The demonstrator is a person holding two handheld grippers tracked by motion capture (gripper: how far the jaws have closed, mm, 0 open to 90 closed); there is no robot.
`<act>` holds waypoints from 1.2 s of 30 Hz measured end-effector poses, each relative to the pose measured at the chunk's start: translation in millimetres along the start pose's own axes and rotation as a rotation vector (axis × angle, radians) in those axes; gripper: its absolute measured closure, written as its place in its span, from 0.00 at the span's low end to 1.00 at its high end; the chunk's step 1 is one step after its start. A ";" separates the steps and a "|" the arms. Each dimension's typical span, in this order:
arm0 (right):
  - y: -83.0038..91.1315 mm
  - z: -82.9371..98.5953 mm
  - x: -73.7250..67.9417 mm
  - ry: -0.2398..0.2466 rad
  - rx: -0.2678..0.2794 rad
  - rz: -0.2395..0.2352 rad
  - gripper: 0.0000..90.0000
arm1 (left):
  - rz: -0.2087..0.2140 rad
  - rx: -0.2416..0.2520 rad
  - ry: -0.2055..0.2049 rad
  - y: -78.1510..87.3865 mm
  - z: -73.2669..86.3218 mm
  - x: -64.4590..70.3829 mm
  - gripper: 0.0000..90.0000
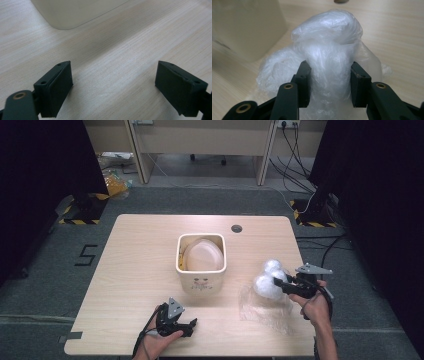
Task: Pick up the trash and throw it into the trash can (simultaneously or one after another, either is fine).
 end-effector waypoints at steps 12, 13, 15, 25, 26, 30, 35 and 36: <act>27.9 -38.8 -14.0 -0.017 0.137 -0.055 0.66 | 0.000 0.000 0.000 0.0 0.0 0.0 0.15; 27.9 -38.8 -14.0 -0.017 0.137 -0.055 0.66 | 0.000 0.000 0.000 -0.1 0.0 0.0 0.15; 29.0 -47.1 -18.2 -0.015 0.155 -0.071 0.66 | -0.001 0.002 0.000 -0.2 -0.1 0.0 0.15; 24.9 -103.5 -51.1 0.028 0.218 -0.153 0.66 | 0.000 0.000 0.000 0.0 0.0 0.0 0.15; 24.0 -112.6 -56.3 0.029 0.222 -0.174 0.66 | 0.000 0.000 0.000 -0.1 0.0 0.0 0.15; 21.8 -123.3 -62.4 0.040 0.216 -0.191 0.66 | 0.000 -0.004 -0.005 0.2 0.3 -0.3 0.15; 18.8 -138.8 -70.4 0.053 0.217 -0.213 0.66 | -0.003 0.002 -0.003 -0.3 0.0 -0.3 0.15; 18.0 -141.9 -72.6 0.055 0.217 -0.219 0.66 | -0.003 0.002 -0.003 -0.3 -0.1 -0.3 0.15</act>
Point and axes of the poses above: each handheld gripper's, and its own axes: y roughly backward along the jaws, z roughly out of its underside, x roughly to its right, the point moved 10 cm from there along -y, roughly forward along the jaws, and after that the axes turned 4 degrees about y, right-handed, at the moved point
